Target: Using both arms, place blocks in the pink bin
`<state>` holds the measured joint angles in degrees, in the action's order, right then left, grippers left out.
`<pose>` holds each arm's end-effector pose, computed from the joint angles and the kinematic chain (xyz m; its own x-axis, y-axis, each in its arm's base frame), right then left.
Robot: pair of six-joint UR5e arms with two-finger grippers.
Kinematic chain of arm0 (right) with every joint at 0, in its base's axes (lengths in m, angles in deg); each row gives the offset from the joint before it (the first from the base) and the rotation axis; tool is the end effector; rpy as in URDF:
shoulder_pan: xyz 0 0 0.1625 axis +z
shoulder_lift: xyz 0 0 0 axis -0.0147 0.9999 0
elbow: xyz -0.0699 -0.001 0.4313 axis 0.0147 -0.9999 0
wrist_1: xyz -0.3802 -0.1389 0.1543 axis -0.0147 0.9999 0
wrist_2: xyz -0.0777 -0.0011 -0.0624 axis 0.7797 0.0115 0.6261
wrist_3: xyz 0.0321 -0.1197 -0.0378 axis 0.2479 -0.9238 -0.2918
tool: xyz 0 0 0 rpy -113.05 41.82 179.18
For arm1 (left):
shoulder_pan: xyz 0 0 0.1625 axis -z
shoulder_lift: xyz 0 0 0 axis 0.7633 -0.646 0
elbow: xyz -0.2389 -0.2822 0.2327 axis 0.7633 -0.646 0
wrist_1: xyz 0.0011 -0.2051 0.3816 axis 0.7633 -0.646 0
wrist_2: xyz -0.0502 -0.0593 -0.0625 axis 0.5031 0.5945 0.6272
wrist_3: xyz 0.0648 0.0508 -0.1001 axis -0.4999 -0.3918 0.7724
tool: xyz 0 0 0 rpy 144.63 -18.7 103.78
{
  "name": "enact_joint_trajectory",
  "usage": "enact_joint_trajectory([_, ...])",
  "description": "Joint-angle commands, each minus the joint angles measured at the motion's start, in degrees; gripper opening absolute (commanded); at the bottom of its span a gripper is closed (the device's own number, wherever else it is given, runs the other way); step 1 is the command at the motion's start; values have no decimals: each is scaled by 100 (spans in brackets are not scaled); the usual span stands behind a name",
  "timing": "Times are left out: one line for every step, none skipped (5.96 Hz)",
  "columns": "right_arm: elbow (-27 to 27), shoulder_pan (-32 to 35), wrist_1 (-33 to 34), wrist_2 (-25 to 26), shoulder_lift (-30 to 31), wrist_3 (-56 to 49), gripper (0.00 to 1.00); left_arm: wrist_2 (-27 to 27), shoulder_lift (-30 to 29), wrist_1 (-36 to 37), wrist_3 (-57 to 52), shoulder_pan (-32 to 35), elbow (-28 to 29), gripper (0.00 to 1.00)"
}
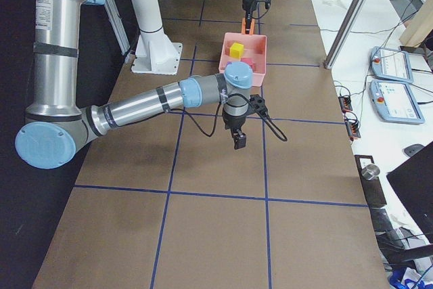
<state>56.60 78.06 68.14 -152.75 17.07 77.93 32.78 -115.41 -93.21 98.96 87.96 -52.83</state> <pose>-0.0387 -0.4496 0.5501 0.6837 -0.4028 0.6085 0.2970 0.9153 0.2721 0.5427 -0.5260 0.0734 0.6661 0.0579 -0.7436 -0.0079 0.9975 0.0705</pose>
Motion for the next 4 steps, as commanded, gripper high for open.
enact_joint_trajectory([-71,413,-28,-36,259,-503,100,-44,465,20,-216,73,-486,100])
enact_joint_trajectory([-72,424,-28,-27,294,-512,100,-17,1244,28,-1010,343,-1134,100])
enact_joint_trajectory([-72,493,-28,-36,451,-643,100,18,1921,37,-1845,720,-1576,100])
enact_joint_trajectory([-72,712,-28,-62,636,-801,100,366,2563,28,-3010,1307,-1807,100])
